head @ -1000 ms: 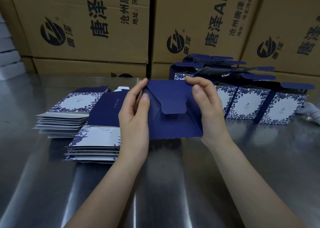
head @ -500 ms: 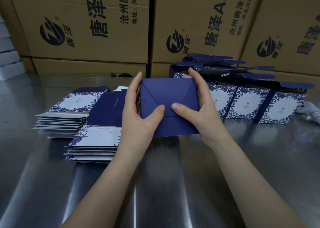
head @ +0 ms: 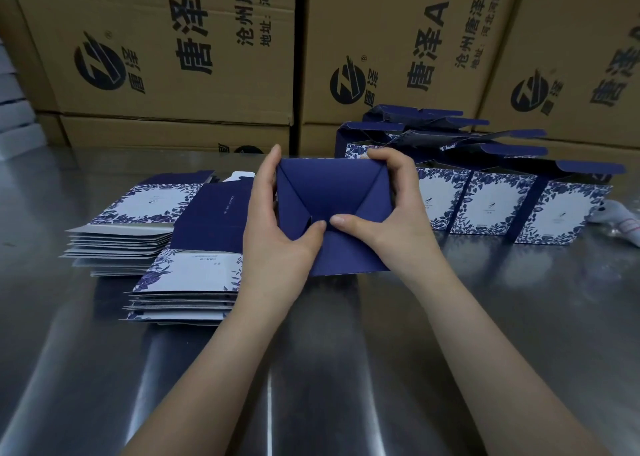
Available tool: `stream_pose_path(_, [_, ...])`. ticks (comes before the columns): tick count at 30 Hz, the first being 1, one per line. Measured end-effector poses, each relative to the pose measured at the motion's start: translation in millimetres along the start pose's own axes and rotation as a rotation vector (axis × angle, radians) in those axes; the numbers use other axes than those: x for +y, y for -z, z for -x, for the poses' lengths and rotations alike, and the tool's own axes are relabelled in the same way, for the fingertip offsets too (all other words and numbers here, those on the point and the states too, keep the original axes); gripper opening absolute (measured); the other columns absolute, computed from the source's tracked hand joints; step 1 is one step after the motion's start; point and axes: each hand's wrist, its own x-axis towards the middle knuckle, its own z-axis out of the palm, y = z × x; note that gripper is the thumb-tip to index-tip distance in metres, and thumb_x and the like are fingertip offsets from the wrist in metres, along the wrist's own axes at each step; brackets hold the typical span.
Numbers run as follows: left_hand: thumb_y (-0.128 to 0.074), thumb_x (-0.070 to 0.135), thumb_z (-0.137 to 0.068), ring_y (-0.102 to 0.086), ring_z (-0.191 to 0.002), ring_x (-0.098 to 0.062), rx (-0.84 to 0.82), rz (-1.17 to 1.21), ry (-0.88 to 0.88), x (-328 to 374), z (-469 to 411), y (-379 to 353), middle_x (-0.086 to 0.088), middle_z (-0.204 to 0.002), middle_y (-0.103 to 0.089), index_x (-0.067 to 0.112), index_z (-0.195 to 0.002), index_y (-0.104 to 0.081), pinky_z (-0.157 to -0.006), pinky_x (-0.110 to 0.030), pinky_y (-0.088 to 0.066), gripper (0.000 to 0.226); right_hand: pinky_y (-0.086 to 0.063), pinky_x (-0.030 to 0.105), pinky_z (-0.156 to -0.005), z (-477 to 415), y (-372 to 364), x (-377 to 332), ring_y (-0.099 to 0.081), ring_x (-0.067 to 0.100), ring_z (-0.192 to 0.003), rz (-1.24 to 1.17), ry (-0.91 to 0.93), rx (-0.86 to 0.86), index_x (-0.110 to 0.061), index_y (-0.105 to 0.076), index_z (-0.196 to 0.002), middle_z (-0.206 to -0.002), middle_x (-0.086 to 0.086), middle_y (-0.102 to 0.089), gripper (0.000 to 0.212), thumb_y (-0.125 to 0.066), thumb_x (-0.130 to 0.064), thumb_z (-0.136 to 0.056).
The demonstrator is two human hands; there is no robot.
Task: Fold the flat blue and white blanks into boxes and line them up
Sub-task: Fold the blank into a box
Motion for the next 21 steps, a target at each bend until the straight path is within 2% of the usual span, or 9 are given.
stream_pose_path(4, [-0.074, 0.005, -0.083, -0.031, -0.139, 0.009, 0.022, -0.048, -0.024, -2.2, 0.6, -0.9, 0.053, -0.136, -0.027, 0.042, -0.150, -0.029, -0.117, -0.036, -0.035, 0.089, -0.038, 0.024, -0.105, 0.2, -2.6, -1.3, -0.041, -0.004, -0.121, 0.057, 0.007, 0.029, -0.035, -0.041, -0.121, -0.125, -0.029, -0.039, 0.073, -0.086, -0.018, -0.067])
stream_pose_path(10, [-0.075, 0.006, -0.082, -0.032, -0.138, 0.010, 0.050, -0.099, -0.040, -4.7, 0.8, -1.6, 0.054, -0.134, -0.028, 0.041, -0.149, -0.030, -0.117, -0.034, -0.035, 0.089, -0.038, 0.017, -0.099, 0.5, -4.9, -1.2, -0.043, -0.005, -0.115, 0.127, 0.027, 0.071, -0.035, -0.040, -0.117, -0.116, -0.034, -0.040, 0.072, -0.087, -0.019, -0.064])
stream_pose_path(16, [-0.075, 0.007, -0.082, -0.030, -0.138, 0.010, 0.045, -0.108, -0.043, -5.9, 0.5, -2.0, 0.056, -0.133, -0.026, 0.043, -0.149, -0.028, -0.117, -0.033, -0.035, 0.089, -0.038, 0.020, -0.102, 0.0, -4.5, -0.7, -0.042, -0.004, -0.119, 0.135, 0.038, 0.043, -0.033, -0.039, -0.120, -0.119, -0.033, -0.039, 0.073, -0.086, -0.019, -0.066])
stream_pose_path(18, [-0.075, 0.007, -0.083, -0.028, -0.139, 0.012, 0.038, -0.099, -0.045, -7.6, 0.5, -2.0, 0.053, -0.137, -0.025, 0.044, -0.150, -0.027, -0.117, -0.026, -0.033, 0.090, -0.035, 0.019, -0.105, 0.0, -3.7, -0.1, -0.039, -0.007, -0.121, 0.105, 0.035, 0.020, -0.033, -0.039, -0.124, -0.122, -0.035, -0.037, 0.073, -0.085, -0.017, -0.069])
stream_pose_path(21, [-0.075, 0.009, -0.082, -0.023, -0.138, 0.017, 0.023, -0.096, -0.052, -10.3, 0.7, -2.2, 0.053, -0.139, -0.022, 0.044, -0.151, -0.024, -0.108, -0.003, -0.025, 0.093, -0.032, 0.014, -0.106, 0.1, -2.2, 0.3, -0.037, -0.010, -0.124, 0.063, 0.036, 0.010, -0.032, -0.039, -0.129, -0.127, -0.031, -0.038, 0.073, -0.082, -0.014, -0.072])
